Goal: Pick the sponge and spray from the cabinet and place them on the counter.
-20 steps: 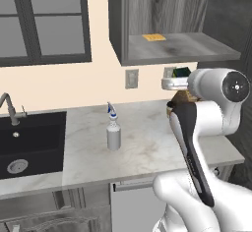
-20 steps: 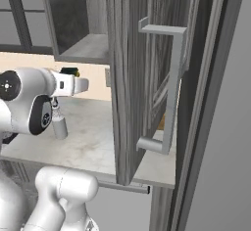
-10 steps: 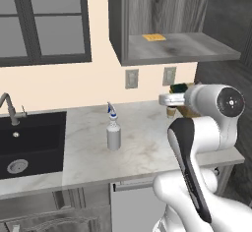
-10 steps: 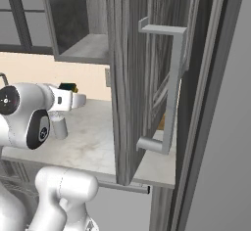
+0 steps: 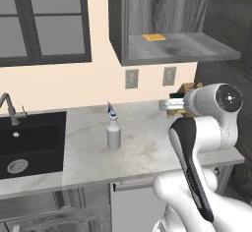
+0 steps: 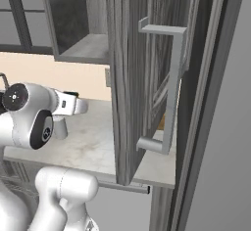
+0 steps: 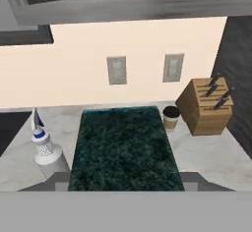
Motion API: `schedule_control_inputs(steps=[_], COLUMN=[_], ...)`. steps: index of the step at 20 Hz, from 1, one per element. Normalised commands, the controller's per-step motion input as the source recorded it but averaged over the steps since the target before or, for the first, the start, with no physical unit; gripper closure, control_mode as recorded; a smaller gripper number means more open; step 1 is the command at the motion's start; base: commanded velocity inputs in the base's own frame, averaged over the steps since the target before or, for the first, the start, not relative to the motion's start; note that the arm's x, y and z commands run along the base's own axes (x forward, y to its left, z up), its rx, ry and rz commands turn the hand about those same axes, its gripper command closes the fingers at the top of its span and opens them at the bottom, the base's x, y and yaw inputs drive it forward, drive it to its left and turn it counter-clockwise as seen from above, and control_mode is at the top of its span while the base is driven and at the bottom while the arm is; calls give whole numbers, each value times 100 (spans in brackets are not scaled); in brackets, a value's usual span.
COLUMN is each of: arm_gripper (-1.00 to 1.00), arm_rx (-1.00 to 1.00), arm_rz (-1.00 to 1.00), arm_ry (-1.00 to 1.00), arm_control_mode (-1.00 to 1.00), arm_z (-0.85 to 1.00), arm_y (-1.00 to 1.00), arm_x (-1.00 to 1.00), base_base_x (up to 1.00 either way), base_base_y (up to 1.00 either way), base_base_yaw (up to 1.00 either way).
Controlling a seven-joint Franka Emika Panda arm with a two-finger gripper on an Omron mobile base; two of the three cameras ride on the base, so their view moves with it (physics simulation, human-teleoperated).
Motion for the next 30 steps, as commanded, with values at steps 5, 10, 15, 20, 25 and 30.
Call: schedule_control_inputs(steps=[5, 10, 15, 20, 25, 30], arm_gripper=[100, 100, 100, 100, 100, 100], arm_rx=[1, 0, 0, -1, -9, -9], arm_rz=[0, 1, 2, 9, 11, 13], arm_ry=[6, 3, -1, -4, -2, 2], arm_control_mode=[-100, -100, -100, -100, -100, -100], arm_z=[-44, -38, -49, -59, -62, -60], arm_y=[-9, -12, -14, -12, 8, 12], arm_x=[30, 53, 49, 32, 9, 2], base_base_x=[0, 0, 0, 0, 0, 0], base_base_y=[0, 0, 0, 0, 0, 0], base_base_yaw=[0, 0, 0, 0, 0, 0])
